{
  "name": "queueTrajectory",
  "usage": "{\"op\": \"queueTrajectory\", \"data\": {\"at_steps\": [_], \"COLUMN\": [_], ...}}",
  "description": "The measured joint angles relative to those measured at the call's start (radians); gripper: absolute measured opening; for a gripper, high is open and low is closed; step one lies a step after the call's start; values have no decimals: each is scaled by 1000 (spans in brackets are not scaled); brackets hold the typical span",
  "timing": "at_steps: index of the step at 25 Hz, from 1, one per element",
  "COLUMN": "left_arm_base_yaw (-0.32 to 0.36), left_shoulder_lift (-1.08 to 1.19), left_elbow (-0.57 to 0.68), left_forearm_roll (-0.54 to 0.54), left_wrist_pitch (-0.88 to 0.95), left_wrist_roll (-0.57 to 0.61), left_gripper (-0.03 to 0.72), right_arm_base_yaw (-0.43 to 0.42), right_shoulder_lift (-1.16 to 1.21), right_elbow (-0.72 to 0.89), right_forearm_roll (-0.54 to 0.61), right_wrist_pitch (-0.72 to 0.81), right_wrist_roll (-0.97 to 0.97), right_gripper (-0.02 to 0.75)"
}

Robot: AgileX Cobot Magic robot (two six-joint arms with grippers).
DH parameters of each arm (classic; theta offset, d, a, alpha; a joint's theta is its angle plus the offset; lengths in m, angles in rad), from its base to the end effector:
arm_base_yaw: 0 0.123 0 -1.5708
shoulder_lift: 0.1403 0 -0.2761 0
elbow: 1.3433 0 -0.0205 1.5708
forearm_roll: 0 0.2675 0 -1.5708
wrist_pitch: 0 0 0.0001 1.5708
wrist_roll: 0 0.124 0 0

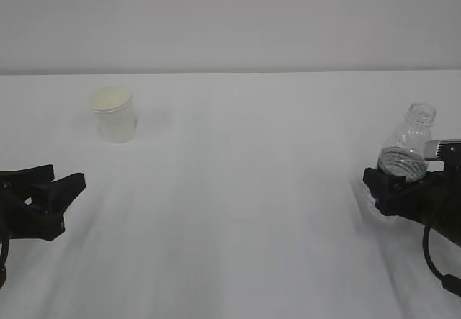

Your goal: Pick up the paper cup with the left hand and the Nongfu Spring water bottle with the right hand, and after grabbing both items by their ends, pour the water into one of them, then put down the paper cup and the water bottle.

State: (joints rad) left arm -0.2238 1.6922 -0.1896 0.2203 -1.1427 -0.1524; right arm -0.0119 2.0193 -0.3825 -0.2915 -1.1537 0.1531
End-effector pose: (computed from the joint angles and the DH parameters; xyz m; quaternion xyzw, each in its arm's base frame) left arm 0.2381 -0.0795 0.0947 0.1250 0.7879 -0.1635 0.5804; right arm 0.2895 0.0291 0.0376 -0.0543 0.8308 0.1164 0.5415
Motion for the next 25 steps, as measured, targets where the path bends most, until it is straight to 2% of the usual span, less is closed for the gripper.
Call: {"op": "queueTrajectory", "data": {"at_steps": [8,16,25], "left_arm_base_yaw": [0,0,0], "left_shoulder_lift": [0,0,0], "left_elbow": [0,0,0], "left_forearm_roll": [2,2,2], "left_wrist_pitch": [0,0,0], "left_wrist_roll": [0,0,0], "left_gripper": [398,398,398], "right_arm_base_yaw": [0,0,0], "right_shoulder_lift": [0,0,1], "right_elbow": [0,0,0], "right_forearm_roll": [-11,-15,-17], "right_wrist_pitch": [0,2,2], "right_wrist_roll": [-10,-20,-75], "right_gripper": [473,439,438]}}
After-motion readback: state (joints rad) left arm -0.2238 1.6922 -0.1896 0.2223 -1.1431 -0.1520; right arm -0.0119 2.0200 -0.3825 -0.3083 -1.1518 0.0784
